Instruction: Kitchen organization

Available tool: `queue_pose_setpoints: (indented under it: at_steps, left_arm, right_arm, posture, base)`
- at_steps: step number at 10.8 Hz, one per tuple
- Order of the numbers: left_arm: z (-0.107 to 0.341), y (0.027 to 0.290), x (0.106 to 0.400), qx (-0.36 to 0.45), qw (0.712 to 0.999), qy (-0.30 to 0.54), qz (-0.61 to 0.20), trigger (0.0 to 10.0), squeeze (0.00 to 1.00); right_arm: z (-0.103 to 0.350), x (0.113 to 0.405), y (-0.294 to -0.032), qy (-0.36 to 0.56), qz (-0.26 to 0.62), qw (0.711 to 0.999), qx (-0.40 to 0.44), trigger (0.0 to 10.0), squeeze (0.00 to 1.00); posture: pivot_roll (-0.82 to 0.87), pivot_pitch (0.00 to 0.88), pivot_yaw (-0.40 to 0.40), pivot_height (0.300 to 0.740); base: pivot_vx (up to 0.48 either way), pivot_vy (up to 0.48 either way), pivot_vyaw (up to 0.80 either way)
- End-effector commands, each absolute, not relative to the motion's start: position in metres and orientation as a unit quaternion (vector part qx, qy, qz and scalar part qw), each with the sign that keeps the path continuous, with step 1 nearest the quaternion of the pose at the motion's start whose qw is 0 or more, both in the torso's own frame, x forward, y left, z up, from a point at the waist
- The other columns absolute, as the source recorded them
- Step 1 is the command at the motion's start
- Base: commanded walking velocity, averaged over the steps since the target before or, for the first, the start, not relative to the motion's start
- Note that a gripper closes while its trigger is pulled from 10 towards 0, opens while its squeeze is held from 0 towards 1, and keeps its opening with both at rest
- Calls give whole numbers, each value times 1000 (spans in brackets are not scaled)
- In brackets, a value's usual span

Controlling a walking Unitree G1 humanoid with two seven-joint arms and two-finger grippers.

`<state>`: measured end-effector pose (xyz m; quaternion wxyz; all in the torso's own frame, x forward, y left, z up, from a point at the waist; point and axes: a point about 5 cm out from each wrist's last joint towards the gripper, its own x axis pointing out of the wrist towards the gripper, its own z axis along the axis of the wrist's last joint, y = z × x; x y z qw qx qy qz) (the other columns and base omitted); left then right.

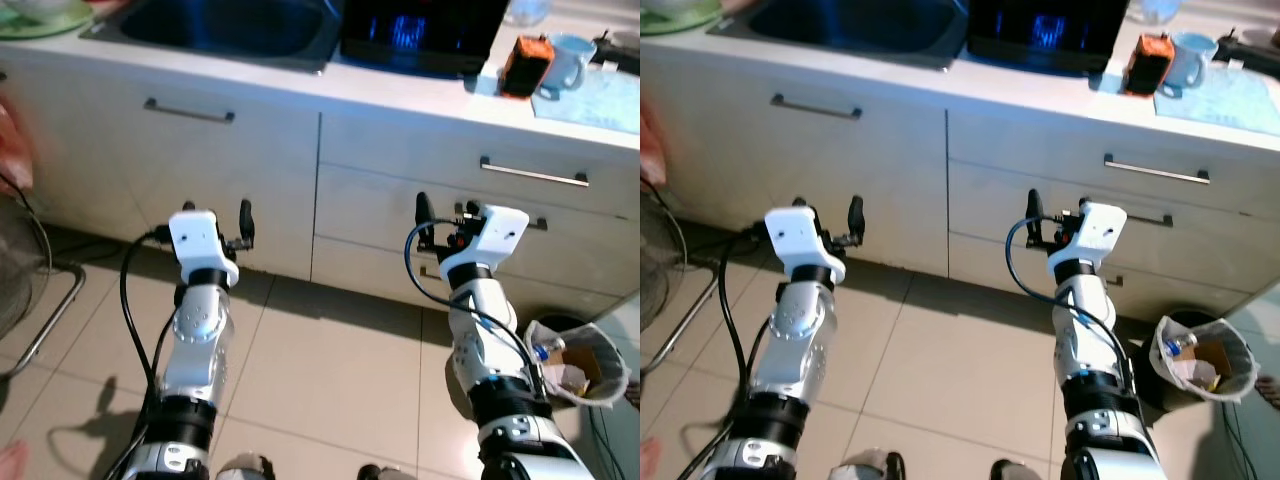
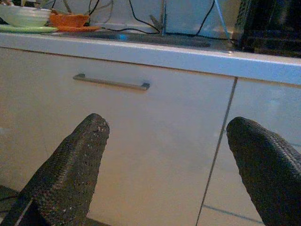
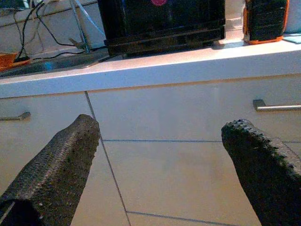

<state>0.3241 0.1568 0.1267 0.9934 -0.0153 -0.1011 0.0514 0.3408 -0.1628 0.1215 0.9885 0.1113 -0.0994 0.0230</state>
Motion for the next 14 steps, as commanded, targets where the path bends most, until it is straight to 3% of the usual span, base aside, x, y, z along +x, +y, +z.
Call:
queue_pose_setpoints:
  at_steps: [1, 7, 10, 14]
  left_arm:
    - [127, 158, 322, -14, 993, -101, 58, 10000, 0]
    - [123, 149, 324, -14, 996, -80, 39, 10000, 0]
    - [127, 145, 331, -15, 996, -81, 30, 10000, 0]
    - [127, 148, 333, -7, 997, -79, 27, 10000, 0]
  right_arm:
    - [125, 340, -167, -109, 23, 988, 110, 10000, 0]
    - [122, 334, -170, -98, 13, 988, 121, 10000, 0]
    - [122, 334, -172, -97, 4, 987, 131, 10000, 0]
    - [119, 334, -171, -90, -5, 987, 134, 10000, 0]
  posture:
    - [25, 110, -40, 740]
    - [-23, 127, -17, 740]
    - [-33, 110, -7, 740]
    - [-26, 116, 9, 740]
  base:
    - [0, 300, -800]
    - [0, 316, 0]
    - [0, 322, -800]
    - [0, 322, 0]
